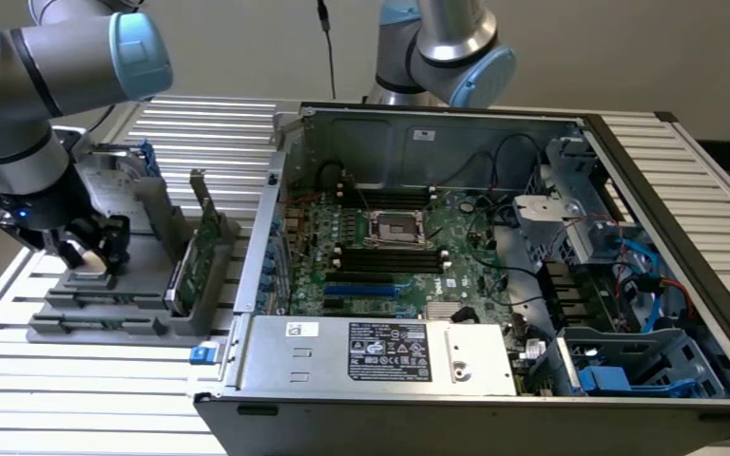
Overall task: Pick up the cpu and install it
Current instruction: 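Pick up the cpu and move it towards the insertion slot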
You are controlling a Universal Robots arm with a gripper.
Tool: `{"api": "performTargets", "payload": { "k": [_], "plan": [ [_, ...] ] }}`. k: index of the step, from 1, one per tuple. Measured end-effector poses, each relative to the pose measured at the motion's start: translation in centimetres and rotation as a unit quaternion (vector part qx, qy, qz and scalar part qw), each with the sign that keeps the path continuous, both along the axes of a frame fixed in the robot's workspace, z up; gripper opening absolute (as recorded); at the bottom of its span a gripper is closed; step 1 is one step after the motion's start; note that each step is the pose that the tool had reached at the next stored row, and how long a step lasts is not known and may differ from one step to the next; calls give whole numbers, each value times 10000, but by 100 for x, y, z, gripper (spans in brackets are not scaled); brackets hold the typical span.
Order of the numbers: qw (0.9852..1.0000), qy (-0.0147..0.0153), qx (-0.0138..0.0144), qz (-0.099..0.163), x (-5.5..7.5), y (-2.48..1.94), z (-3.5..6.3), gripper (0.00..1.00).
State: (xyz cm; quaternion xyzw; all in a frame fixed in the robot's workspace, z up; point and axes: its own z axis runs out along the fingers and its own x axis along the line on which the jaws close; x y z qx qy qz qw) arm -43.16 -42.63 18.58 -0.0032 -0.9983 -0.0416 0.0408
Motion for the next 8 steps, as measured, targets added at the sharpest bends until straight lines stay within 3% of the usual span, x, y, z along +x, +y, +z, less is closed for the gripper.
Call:
{"api": "performTargets", "payload": {
  "k": [8],
  "plan": [
    [10000, 9, 67, 0, 0, 0, 82, 55]
  ]
}}
